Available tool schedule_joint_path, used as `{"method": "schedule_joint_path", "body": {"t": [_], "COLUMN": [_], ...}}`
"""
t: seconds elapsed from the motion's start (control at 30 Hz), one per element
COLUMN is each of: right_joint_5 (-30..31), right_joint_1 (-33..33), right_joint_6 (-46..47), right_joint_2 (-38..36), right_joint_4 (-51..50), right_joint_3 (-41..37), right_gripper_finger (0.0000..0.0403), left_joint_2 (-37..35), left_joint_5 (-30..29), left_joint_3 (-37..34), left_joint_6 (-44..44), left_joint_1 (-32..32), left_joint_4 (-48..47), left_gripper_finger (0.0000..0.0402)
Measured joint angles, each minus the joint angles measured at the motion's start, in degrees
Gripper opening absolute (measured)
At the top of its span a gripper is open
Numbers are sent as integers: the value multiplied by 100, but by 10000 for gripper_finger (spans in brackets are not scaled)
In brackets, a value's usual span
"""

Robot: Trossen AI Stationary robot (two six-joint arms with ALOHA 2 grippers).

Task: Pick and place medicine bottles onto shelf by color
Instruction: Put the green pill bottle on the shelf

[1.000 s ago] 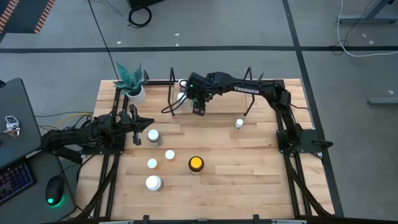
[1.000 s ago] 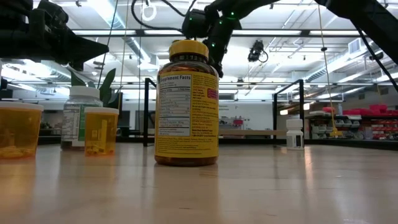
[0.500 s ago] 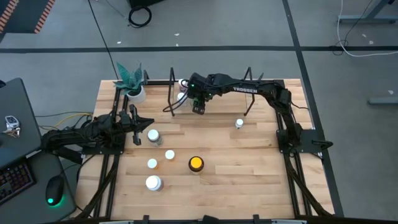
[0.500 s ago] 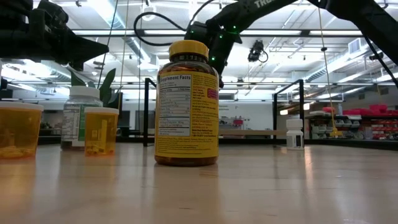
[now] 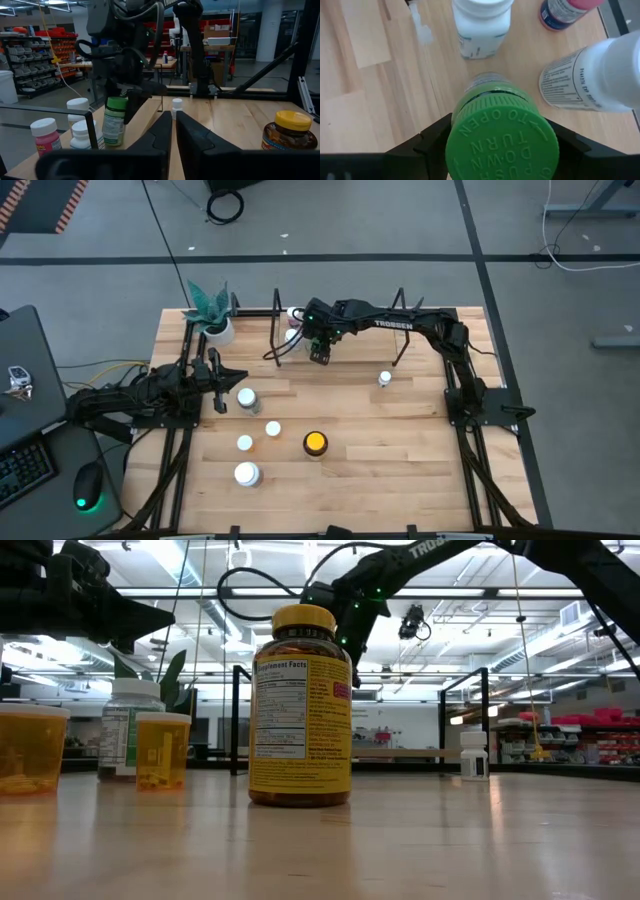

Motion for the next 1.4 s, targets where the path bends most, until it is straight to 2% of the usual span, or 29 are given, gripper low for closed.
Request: {"method": "schedule_joint_path", "body": {"t": [0.33,0.83,1.07,1.4], "right_joint_5": [0,49,360,800], "right_joint_1": [0,0,114,508], "right_joint_6": [2,2,22,-54], "right_joint_2": [-13,0,0,-7], "right_joint_4": [179,74,-808,-1201], "right_joint_3": [-103,-87,416,1149], "right_gripper_finger": [253,337,346,346], "left_joint_2": [2,1,1,2], "left_joint_5": [0,1,1,0], "left_joint_3": [0,0,0,0], "left_joint_6": [0,0,0,0], "left_joint_1": [0,-1,-2,0], "left_joint_4": [0,0,0,0], "left_gripper_finger": [33,27,36,24]}}
